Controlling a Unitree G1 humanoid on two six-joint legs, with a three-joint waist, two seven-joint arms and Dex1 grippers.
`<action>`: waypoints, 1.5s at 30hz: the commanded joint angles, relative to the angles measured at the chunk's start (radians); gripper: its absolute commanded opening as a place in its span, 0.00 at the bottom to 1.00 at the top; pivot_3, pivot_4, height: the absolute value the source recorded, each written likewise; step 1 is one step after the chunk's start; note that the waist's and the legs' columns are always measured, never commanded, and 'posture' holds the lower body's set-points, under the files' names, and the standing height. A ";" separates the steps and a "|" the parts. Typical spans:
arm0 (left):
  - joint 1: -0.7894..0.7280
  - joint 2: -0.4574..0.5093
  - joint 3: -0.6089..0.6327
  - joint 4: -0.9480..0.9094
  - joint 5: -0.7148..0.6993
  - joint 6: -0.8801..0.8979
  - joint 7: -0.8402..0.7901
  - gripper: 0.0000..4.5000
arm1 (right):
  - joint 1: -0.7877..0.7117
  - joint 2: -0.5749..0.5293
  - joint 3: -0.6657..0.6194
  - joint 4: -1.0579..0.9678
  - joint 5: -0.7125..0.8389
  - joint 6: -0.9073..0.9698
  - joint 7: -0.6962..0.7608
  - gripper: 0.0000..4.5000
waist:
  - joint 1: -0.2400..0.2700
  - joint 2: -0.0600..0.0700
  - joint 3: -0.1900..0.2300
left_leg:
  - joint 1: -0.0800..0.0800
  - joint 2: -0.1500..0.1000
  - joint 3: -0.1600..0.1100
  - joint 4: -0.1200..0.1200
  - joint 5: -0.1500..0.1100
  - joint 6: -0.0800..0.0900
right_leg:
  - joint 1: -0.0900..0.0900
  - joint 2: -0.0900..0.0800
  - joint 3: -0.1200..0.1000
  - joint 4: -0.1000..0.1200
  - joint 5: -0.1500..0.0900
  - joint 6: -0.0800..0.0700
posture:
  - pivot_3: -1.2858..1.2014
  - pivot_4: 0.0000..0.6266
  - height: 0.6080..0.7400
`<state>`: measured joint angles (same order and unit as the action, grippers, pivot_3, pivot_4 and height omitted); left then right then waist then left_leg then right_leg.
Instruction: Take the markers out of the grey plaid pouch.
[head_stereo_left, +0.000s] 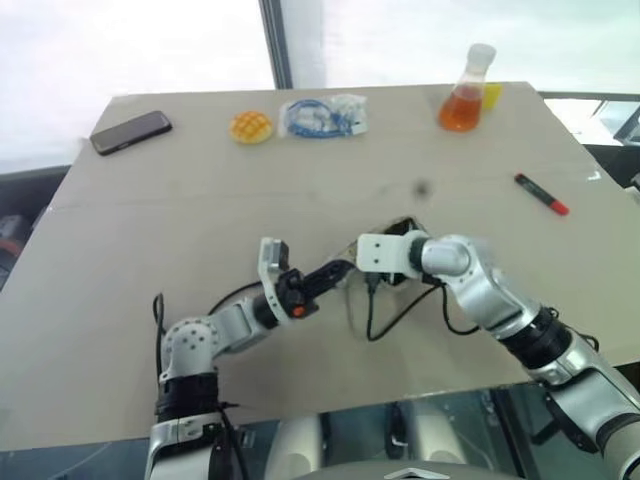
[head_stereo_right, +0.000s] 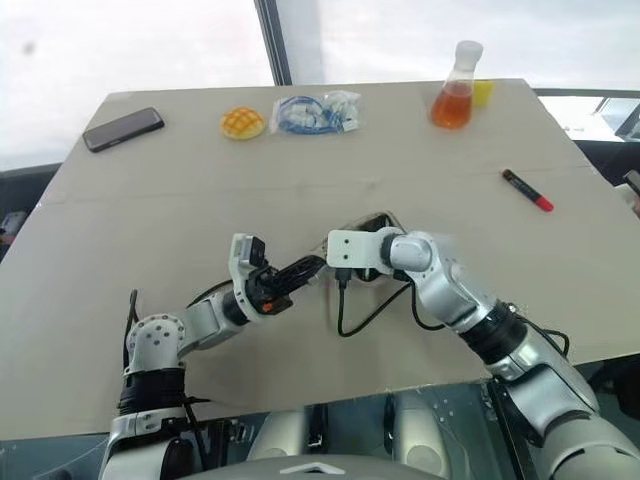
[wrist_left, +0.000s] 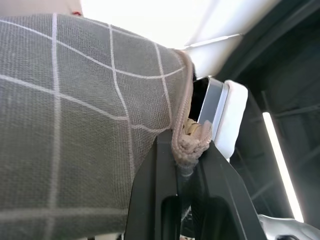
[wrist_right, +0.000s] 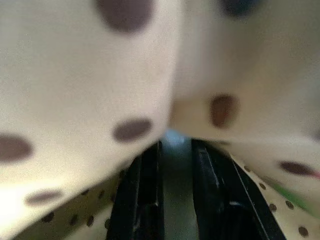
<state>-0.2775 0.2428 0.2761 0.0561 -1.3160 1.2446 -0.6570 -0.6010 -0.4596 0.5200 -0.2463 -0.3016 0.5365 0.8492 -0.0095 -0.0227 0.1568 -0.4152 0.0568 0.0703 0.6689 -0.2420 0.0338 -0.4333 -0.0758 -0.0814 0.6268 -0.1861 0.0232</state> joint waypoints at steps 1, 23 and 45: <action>-0.026 0.020 0.039 0.012 -0.017 -0.030 -0.020 0.00 | 0.024 -0.013 -0.146 -0.231 0.124 0.142 0.066 0.09 | 0.000 0.000 0.000 | 0.000 0.000 0.000 0.000 0.000 0.000 | 0.000 0.000 0.000 0.000 0.000 0.000 | 0.52 0.24 1.00; -0.055 0.179 -0.148 -0.045 0.379 -0.409 -0.342 0.00 | 0.079 -0.377 -0.062 -0.213 0.058 0.226 -0.007 0.09 | 0.000 0.000 0.002 | -0.001 -0.001 0.001 -0.002 -0.001 0.001 | -0.002 -0.001 0.000 -0.002 -0.005 0.000 | 0.52 0.24 1.00; -0.091 0.180 -0.255 0.043 0.804 -1.011 -0.350 0.00 | 0.107 -0.342 -0.079 -0.079 0.068 0.057 -0.058 0.06 | 0.009 0.000 0.002 | -0.002 0.000 0.001 -0.001 -0.001 0.002 | -0.002 -0.001 -0.001 -0.002 -0.005 0.000 | 0.52 0.24 1.00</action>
<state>-0.3629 0.3823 -0.0783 0.0718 -0.5526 0.3365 -1.0267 -0.5073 -0.7314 0.5158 -0.3853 -0.1854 0.5853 0.8006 -0.0005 -0.0224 0.1586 -0.4168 0.0563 0.0719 0.6683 -0.2429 0.0353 -0.4353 -0.0771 -0.0823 0.6250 -0.1908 0.0233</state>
